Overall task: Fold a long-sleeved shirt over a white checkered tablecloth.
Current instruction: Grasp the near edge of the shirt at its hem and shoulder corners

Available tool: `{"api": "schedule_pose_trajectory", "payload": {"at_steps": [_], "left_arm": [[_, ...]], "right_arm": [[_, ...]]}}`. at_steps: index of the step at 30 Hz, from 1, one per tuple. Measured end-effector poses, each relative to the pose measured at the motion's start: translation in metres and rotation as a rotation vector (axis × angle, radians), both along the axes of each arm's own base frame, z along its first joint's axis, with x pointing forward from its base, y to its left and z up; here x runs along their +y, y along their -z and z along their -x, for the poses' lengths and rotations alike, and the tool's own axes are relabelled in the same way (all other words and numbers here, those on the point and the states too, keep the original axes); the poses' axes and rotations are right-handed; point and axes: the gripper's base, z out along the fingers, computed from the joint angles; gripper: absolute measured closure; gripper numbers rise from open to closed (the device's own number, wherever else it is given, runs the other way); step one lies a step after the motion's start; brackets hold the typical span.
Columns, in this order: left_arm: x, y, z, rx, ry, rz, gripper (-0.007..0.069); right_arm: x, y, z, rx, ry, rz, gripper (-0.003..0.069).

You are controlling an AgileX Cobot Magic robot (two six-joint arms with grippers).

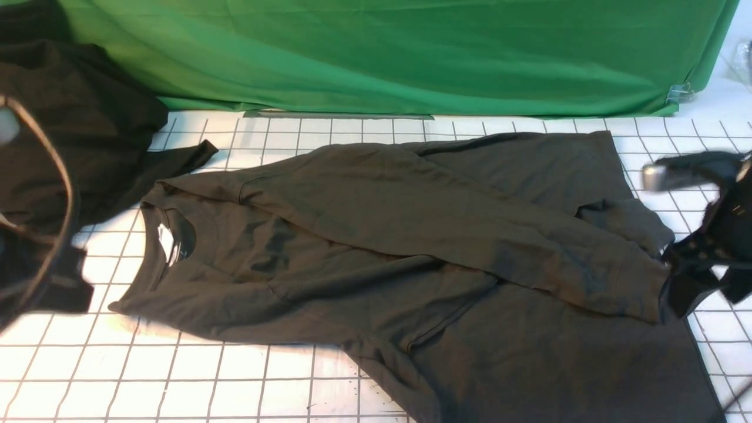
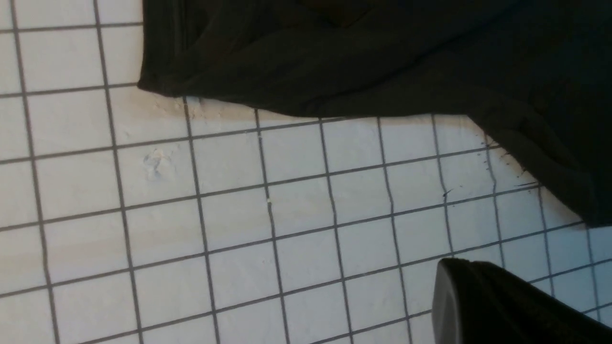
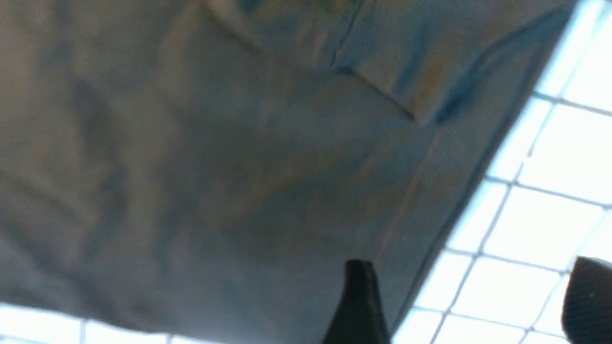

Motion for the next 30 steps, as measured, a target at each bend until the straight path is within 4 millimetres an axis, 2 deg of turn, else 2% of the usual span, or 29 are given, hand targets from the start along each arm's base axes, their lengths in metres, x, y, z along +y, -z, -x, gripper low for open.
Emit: {"api": "schedule_pose_trajectory", "payload": {"at_steps": [1,2,3,5,8,11,17,21,22,23,25,26,27,30], "left_arm": [[-0.001,-0.001,-0.002,0.003,0.001,0.009,0.062],[-0.003,0.002,-0.013,0.043,0.012,0.035,0.062],[-0.003,0.003,-0.014,0.047,0.014,0.035,0.062],[-0.011,0.018,-0.028,0.131,0.064,0.011,0.062],[-0.023,0.039,-0.043,0.213,0.095,-0.102,0.062],[-0.028,0.056,-0.06,0.222,0.079,-0.235,0.062],[-0.029,0.079,-0.09,0.162,0.066,-0.307,0.0598],[-0.027,0.098,-0.11,0.14,0.083,-0.369,0.0482],[-0.027,0.098,-0.11,0.139,0.084,-0.371,0.0474],[-0.027,0.105,-0.116,0.133,0.089,-0.389,0.0407],[-0.027,0.112,-0.121,0.127,0.095,-0.401,0.0335],[-0.028,0.118,-0.126,0.127,0.099,-0.407,0.0251],[-0.028,0.123,-0.129,0.129,0.103,-0.41,0.02],[-0.029,0.138,-0.138,0.131,0.118,-0.424,0.0077]], "right_arm": [[0.0,-0.005,0.002,-0.016,0.001,-0.003,0.0174],[0.0,-0.028,0.011,-0.106,0.006,-0.019,0.0215],[0.001,-0.03,0.012,-0.115,0.007,-0.02,0.0219],[0.001,-0.053,0.023,-0.219,0.016,-0.037,0.0253],[0.001,-0.071,0.034,-0.291,0.019,-0.049,0.0267],[0.0,-0.08,0.04,-0.324,0.016,-0.052,0.027],[0.001,-0.08,0.041,-0.322,0.012,-0.056,0.027],[0.002,-0.08,0.041,-0.322,0.013,-0.076,0.027],[0.003,-0.08,0.041,-0.321,0.013,-0.078,0.027],[0.003,-0.08,0.041,-0.321,0.014,-0.084,0.027],[0.003,-0.08,0.041,-0.322,0.014,-0.085,0.027],[0.004,-0.08,0.041,-0.323,0.015,-0.086,0.027],[0.004,-0.08,0.041,-0.324,0.015,-0.087,0.027],[0.004,-0.081,0.041,-0.328,0.014,-0.087,0.027]]}}
